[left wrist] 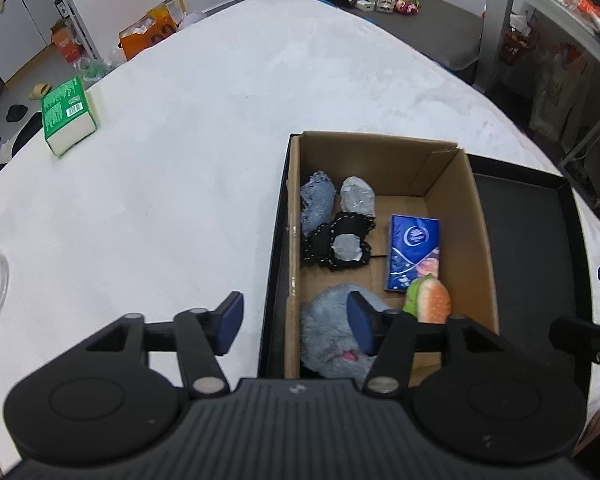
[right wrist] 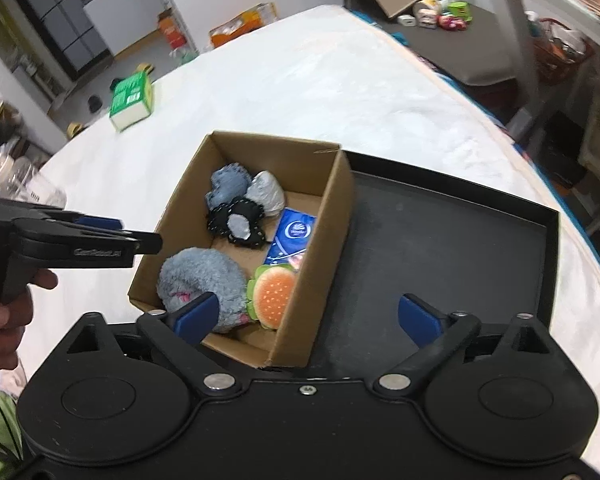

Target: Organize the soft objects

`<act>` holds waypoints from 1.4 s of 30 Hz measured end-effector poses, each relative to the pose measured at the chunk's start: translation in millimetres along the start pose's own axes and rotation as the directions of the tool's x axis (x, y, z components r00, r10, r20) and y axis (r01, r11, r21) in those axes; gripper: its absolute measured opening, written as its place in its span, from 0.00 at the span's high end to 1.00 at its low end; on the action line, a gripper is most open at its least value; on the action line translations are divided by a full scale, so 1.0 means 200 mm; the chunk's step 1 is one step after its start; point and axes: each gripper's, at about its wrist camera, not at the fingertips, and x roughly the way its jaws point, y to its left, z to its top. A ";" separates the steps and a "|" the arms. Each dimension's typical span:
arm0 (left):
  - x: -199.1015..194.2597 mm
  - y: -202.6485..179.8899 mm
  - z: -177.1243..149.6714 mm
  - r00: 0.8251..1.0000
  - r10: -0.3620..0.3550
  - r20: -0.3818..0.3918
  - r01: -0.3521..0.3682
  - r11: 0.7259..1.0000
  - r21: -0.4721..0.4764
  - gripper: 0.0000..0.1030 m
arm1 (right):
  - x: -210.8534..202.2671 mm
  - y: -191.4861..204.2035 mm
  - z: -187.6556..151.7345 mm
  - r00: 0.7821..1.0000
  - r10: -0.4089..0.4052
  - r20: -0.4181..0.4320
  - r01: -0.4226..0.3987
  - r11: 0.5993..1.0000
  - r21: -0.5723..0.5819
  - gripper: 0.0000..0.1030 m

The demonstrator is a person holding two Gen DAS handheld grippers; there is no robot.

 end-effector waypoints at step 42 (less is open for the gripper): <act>-0.84 -0.24 -0.47 0.978 -0.099 0.182 0.084 0.993 0.084 0.01 | -0.84 -0.08 -0.42 0.968 -0.163 0.193 0.119 0.968 0.220 0.00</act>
